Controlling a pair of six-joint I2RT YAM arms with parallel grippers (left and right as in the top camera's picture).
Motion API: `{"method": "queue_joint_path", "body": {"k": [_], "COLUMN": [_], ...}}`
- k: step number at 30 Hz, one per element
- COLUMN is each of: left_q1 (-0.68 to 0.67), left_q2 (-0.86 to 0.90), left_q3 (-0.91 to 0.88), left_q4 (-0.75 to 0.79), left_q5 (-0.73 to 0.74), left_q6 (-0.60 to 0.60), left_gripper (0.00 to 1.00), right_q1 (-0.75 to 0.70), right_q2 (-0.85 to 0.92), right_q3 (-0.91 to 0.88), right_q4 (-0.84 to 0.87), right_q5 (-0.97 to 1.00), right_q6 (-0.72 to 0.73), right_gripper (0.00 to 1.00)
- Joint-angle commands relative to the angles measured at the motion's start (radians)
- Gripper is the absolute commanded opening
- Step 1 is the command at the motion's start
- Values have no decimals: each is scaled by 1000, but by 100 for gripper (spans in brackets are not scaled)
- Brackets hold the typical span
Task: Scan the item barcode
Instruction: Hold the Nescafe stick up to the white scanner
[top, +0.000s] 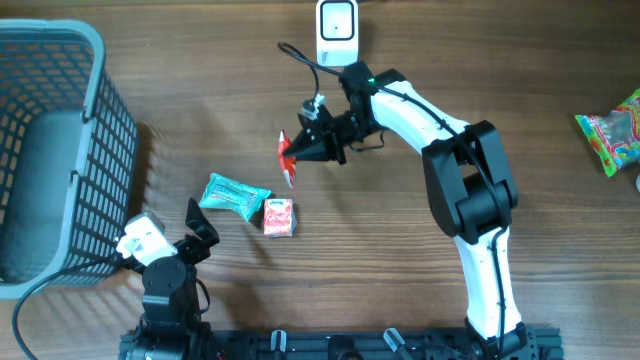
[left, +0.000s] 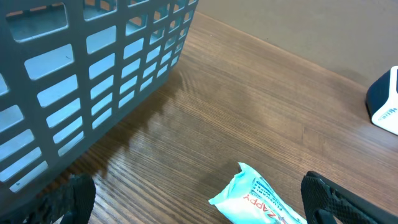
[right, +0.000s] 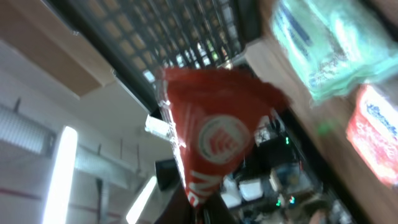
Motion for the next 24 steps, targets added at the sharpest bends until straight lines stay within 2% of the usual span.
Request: {"method": "queue_joint_path", "body": {"k": [1, 3, 5, 6, 8, 9, 10, 13, 16, 21, 24], "left_q1": [-5, -5, -5, -5, -5, -5, -5, -5, -5, -5, -5], "left_q2": [-6, -6, -6, -6, -6, -6, -6, -6, -6, -6, -6], "left_q3": [-4, -4, -4, -4, -4, -4, -4, -4, -4, -4, -4], "left_q4": [3, 3, 3, 3, 3, 3, 3, 3, 3, 3, 3], "left_q5": [-14, -14, -14, -14, -14, -14, -14, -14, -14, -14, -14], "left_q6": [-2, -2, -2, -2, -2, -2, -2, -2, -2, -2, -2], "left_gripper": [100, 100, 100, 100, 100, 100, 100, 100, 100, 100, 100], "right_q1": [4, 4, 4, 8, 19, 20, 20, 20, 21, 31, 31], "right_q2": [9, 9, 9, 9, 10, 10, 10, 10, 10, 10, 10], "right_q3": [16, 16, 16, 16, 15, 15, 15, 15, 15, 15, 15], "right_q4": [135, 145, 153, 150, 175, 230, 378, 709, 916, 928, 928], "right_q5": [-87, -87, -87, -87, -85, -85, -85, -86, -86, -85, -85], "right_q6": [252, 244, -40, -245, -489, -479, -483, -309, -194, -82, -63], "right_gripper": [4, 4, 4, 4, 6, 5, 4, 4, 4, 4, 4]}}
